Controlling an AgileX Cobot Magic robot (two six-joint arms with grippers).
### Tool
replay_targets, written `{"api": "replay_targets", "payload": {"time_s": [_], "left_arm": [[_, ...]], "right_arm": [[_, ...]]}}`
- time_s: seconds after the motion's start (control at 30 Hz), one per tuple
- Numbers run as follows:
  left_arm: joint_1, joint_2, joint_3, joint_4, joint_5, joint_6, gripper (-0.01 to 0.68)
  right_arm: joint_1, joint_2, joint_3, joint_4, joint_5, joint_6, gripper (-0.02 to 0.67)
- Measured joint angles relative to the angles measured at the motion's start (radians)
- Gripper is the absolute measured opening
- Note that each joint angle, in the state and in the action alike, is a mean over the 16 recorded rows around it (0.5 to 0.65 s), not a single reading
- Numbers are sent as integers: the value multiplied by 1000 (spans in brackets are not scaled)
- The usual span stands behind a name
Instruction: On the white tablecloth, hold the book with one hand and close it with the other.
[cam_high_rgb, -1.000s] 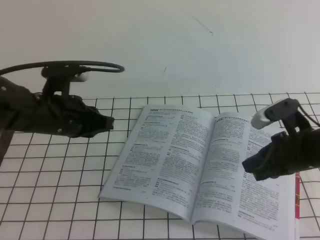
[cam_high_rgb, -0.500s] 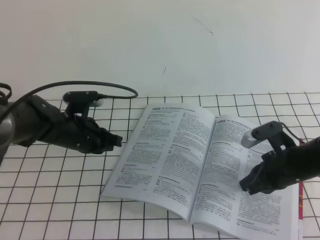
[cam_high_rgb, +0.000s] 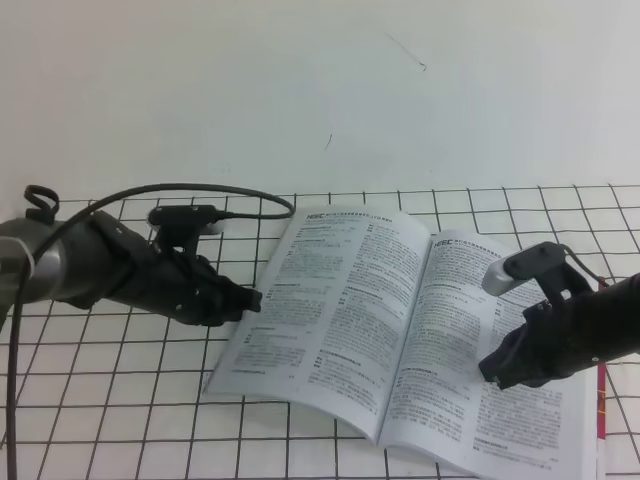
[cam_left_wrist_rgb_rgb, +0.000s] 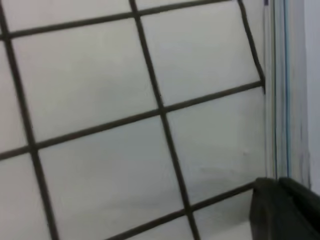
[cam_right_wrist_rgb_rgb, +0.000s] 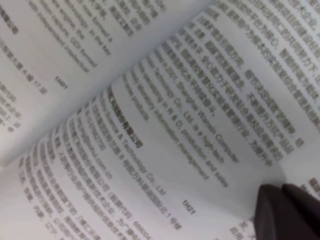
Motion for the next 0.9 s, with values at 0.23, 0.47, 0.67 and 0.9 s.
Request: {"api": "replay_targets", "payload": {"time_s": [0.23,0.47,0.67,0.9], "left_arm": [[-66,9,-17,-81,84,33,-3],[-125,-26,-51,-305,252,158,-3],[-150,-92,-74,-505,380,296,-3],[-156,-194,-80,-575,430,402,-3]], "right_arm": [[0,0,-1,0,1,0,-3],[0,-1,-1,-4,1,3,-3],[-1,-44,-1,-80,-2,48,-3],[-2,-193,-1,-406,33,250,-3]]}}
